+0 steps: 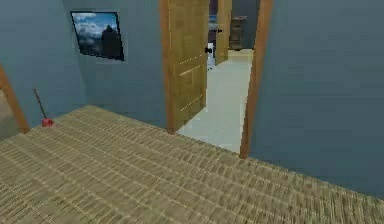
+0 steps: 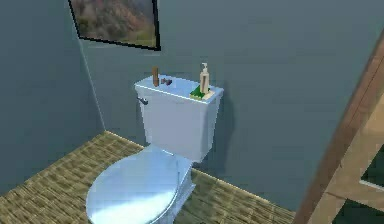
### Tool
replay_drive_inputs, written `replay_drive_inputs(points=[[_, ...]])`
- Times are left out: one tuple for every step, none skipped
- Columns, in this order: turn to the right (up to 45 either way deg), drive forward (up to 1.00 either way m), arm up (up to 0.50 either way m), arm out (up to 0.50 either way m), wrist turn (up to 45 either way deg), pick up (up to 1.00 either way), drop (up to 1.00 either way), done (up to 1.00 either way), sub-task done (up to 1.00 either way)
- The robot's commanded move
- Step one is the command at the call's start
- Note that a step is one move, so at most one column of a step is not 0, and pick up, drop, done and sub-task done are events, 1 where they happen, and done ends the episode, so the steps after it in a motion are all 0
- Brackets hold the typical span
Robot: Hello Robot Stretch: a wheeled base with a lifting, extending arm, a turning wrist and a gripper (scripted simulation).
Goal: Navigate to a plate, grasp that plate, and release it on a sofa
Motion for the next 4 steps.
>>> replay_drive_inputs(points=[[-24.0, 0.0, 0.0, 0.0, 0.0, 0.0, 0.0, 0.0, 0.0], [0.0, 1.0, 0.0, 0.0, 0.0, 0.0, 0.0, 0.0, 0.0], [-3.0, 0.0, 0.0, 0.0, 0.0, 0.0, 0.0, 0.0, 0.0], [0.0, 0.8, 0.0, 0.0, 0.0, 0.0, 0.0, 0.0, 0.0]])
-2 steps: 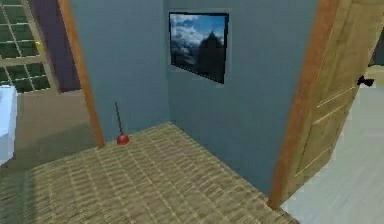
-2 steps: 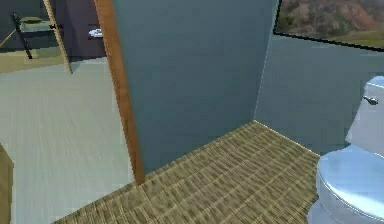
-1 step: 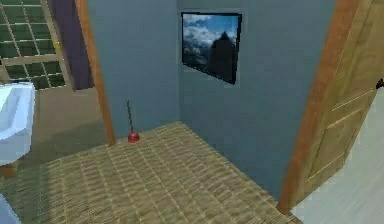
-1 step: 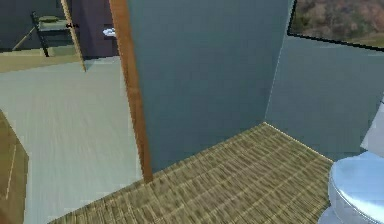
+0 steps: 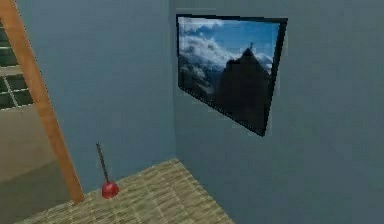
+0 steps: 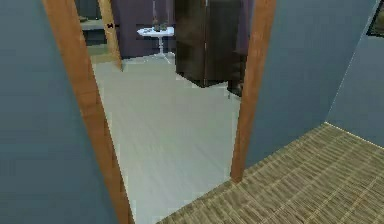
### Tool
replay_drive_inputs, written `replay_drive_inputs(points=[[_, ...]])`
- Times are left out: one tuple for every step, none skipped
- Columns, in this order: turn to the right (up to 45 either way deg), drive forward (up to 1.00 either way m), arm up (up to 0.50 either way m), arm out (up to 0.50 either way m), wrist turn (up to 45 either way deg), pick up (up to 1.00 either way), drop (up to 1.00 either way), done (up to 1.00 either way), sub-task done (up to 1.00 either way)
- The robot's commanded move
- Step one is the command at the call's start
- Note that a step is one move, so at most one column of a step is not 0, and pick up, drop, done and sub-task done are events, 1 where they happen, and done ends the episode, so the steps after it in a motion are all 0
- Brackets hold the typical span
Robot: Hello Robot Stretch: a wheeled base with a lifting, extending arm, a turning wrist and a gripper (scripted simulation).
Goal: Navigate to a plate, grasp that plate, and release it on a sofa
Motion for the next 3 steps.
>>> replay_drive_inputs(points=[[-42.0, 0.0, 0.0, 0.0, 0.0, 0.0, 0.0, 0.0, 0.0], [0.0, 0.75, 0.0, 0.0, 0.0, 0.0, 0.0, 0.0, 0.0], [-24.0, 0.0, 0.0, 0.0, 0.0, 0.0, 0.0, 0.0, 0.0]])
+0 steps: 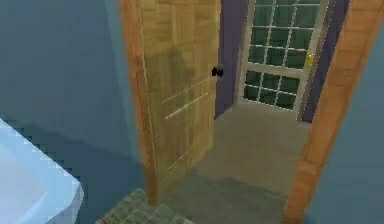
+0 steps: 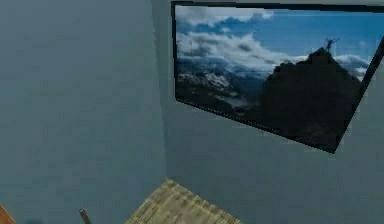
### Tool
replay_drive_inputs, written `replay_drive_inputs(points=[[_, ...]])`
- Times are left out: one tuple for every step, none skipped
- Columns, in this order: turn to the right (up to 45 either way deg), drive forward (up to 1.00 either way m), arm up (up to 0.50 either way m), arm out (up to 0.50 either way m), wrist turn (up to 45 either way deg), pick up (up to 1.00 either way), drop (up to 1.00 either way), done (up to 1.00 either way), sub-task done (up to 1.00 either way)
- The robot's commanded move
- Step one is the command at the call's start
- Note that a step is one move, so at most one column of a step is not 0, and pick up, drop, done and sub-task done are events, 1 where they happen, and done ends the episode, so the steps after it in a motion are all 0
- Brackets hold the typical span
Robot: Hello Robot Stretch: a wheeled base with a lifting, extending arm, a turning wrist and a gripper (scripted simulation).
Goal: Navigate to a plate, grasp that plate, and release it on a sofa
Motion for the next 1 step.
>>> replay_drive_inputs(points=[[0.0, 0.75, 0.0, 0.0, 0.0, 0.0, 0.0, 0.0, 0.0]])
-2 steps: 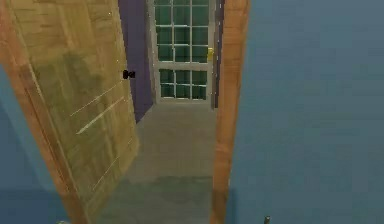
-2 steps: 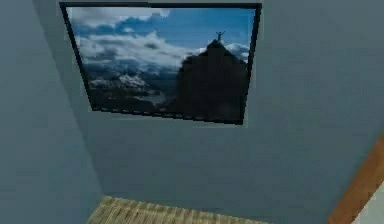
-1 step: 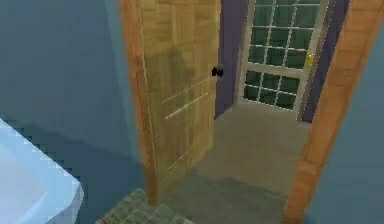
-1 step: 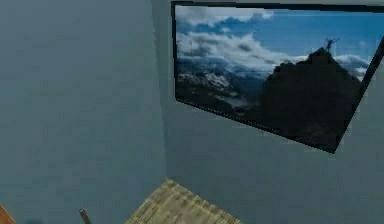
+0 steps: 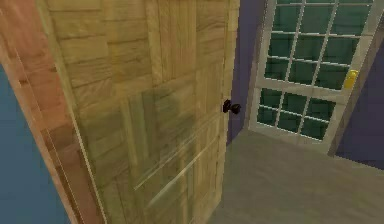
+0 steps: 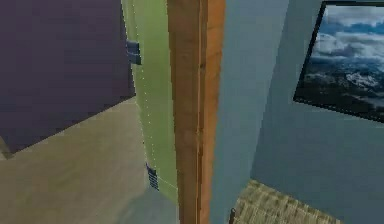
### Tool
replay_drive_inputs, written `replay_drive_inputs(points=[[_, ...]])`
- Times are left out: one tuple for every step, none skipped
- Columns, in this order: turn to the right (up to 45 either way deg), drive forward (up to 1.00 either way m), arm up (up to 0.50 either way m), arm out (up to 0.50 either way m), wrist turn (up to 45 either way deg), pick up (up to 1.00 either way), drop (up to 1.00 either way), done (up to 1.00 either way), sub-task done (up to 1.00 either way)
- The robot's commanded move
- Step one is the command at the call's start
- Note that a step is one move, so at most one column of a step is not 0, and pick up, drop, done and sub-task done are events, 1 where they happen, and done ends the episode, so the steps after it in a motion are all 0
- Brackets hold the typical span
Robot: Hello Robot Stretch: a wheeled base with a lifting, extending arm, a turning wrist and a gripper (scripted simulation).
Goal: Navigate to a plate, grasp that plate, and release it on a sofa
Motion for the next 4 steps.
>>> replay_drive_inputs(points=[[24.0, 0.0, 0.0, 0.0, 0.0, 0.0, 0.0, 0.0, 0.0], [0.0, 0.15, 0.0, 0.0, 0.0, 0.0, 0.0, 0.0, 0.0], [9.0, 0.0, 0.0, 0.0, 0.0, 0.0, 0.0, 0.0, 0.0], [0.0, 0.3, 0.0, 0.0, 0.0, 0.0, 0.0, 0.0, 0.0]])
